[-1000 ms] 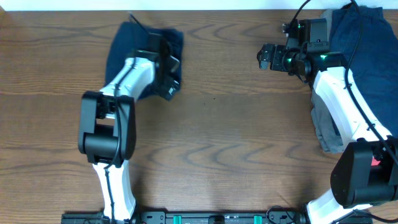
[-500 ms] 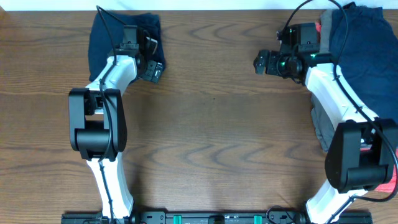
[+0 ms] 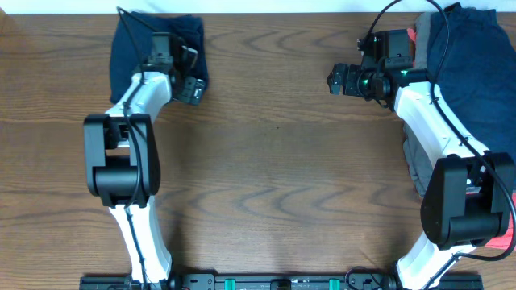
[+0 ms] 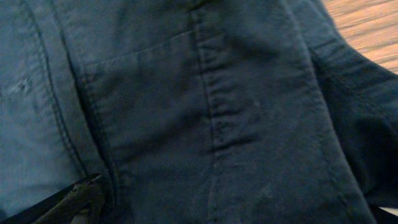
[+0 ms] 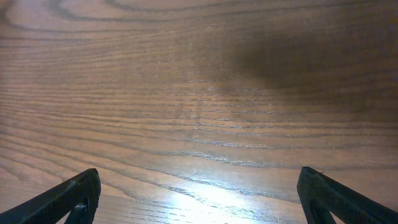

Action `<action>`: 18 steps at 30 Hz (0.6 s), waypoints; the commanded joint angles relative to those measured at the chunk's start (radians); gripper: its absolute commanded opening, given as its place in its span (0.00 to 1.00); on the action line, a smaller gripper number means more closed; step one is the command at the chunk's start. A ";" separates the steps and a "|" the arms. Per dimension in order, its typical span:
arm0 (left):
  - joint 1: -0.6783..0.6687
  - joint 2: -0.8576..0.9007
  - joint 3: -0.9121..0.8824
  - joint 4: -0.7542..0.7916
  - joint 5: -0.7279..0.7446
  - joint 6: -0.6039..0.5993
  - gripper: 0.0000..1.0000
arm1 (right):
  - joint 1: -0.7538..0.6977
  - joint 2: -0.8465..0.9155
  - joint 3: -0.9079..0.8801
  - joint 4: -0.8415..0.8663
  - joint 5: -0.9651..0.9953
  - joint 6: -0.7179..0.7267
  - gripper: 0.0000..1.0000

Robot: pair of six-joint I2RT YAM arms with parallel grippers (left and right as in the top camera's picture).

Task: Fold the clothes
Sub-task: 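Drag the folded shorts with the left gripper to the far-left table edge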

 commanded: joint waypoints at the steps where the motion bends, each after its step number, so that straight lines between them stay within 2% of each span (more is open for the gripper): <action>1: 0.065 0.087 -0.045 -0.034 -0.069 0.046 0.98 | 0.015 0.002 -0.005 0.001 0.002 0.005 0.99; 18: 0.076 0.064 -0.034 -0.050 -0.070 0.046 0.98 | 0.015 0.001 -0.005 0.014 0.002 0.005 0.99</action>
